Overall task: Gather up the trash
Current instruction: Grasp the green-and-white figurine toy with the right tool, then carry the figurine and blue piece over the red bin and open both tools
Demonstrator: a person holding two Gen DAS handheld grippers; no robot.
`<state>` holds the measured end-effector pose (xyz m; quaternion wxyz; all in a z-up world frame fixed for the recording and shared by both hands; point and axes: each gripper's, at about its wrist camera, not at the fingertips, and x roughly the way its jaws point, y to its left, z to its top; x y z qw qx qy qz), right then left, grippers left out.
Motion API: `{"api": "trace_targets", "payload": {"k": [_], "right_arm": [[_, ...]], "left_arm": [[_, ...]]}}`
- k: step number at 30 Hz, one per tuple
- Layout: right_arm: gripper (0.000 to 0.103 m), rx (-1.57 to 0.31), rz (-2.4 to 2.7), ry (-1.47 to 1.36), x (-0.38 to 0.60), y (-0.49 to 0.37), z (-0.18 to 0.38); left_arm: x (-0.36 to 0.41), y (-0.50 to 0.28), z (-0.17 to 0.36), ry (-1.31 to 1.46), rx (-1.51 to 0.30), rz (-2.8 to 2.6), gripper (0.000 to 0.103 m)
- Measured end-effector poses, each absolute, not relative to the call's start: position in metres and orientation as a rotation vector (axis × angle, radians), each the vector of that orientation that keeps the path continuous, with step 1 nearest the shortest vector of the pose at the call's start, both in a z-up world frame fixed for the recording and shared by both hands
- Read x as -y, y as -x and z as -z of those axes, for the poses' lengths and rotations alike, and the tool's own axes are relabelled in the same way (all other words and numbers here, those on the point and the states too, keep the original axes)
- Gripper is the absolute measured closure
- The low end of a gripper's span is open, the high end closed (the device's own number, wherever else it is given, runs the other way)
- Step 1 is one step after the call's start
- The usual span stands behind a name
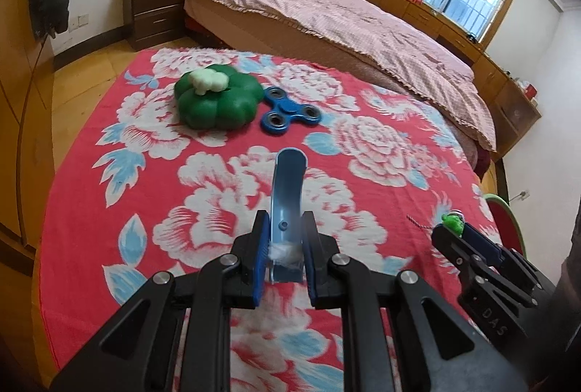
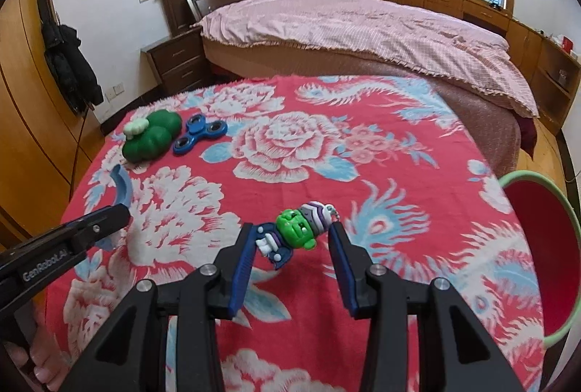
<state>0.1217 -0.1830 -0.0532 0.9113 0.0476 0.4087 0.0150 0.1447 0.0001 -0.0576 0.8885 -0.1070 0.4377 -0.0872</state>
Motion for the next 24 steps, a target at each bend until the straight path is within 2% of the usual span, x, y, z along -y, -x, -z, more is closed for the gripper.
{"api": "trace_targets", "payload": {"k": [24], "right_arm": [[0.059,-0.671,0.173,-0.276,0.31,-0.018,-0.001]], "left_arm": [[0.117,-0.101,0.024,0.133,-0.923,0.45,0.086]]}}
